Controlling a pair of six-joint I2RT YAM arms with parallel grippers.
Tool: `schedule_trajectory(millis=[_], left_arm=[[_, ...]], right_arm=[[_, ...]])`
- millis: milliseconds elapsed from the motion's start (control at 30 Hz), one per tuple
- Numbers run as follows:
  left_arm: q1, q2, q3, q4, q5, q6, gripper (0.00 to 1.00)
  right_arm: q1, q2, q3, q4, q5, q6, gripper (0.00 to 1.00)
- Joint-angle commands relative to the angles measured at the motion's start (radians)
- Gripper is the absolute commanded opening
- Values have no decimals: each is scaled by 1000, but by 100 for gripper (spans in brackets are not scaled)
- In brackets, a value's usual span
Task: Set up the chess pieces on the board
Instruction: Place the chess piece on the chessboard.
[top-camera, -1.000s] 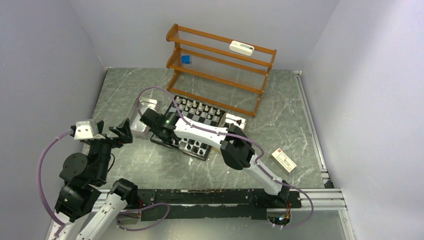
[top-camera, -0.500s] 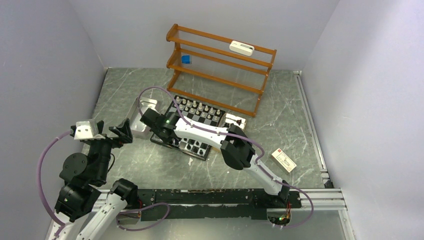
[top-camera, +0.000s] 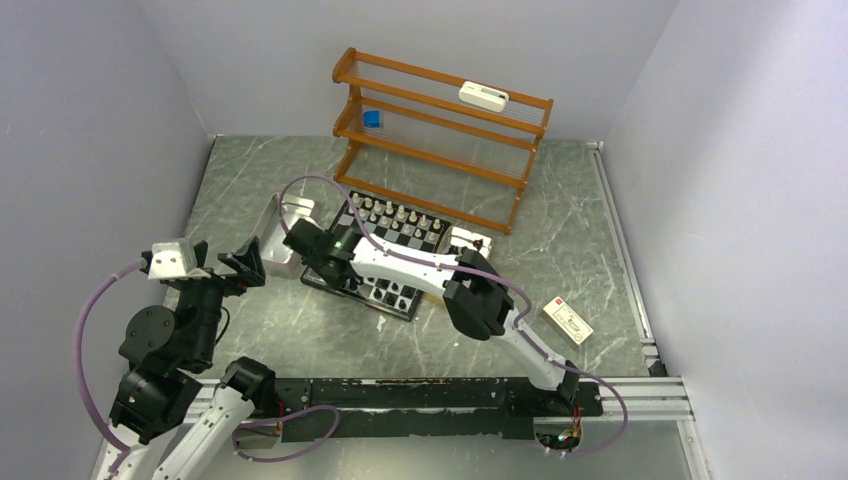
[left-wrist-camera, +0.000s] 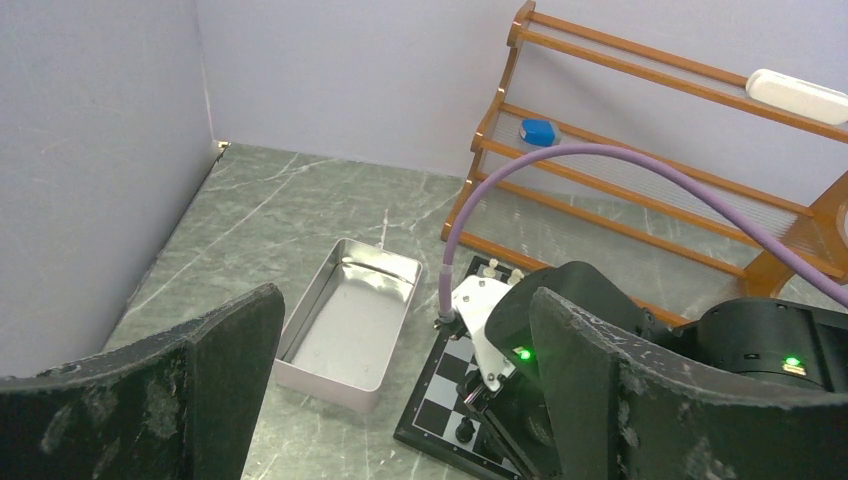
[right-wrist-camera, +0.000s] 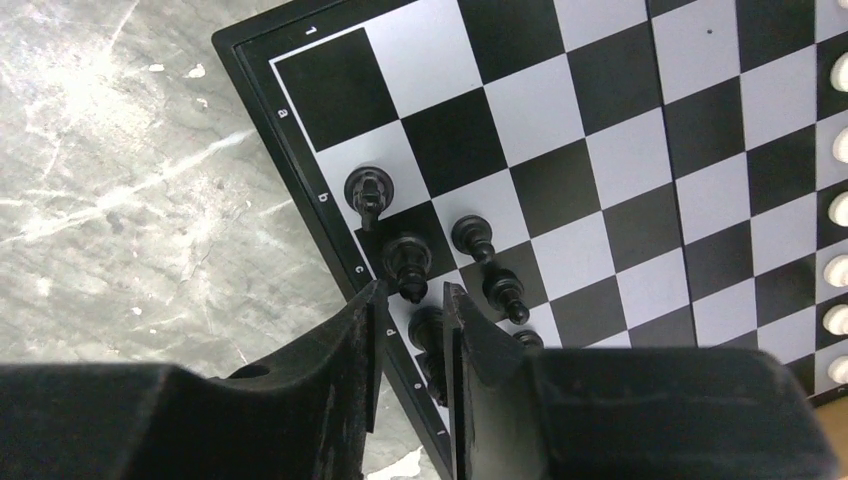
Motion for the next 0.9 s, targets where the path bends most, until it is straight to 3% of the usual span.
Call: schedule_trajectory(millis=[0,167,400,633,867], left_arm=[[3,-8,-5,20,-9,3,97],[1,-5,-10,25,4,3,97],[-8,44,-47,59,107,-28,98],[-8,241,4,-18,238,-83,98],[-6,441,56,-45,463,9,99]], right_arm=[[-8,-113,-36,77,8,14,32],[-25,-223,-131,150,25,38,32],[-78,-470,-392,250,72,77,36],[-200,-715,-676,287,81,116,35],[-369,-916,-983,420,61,107,28]])
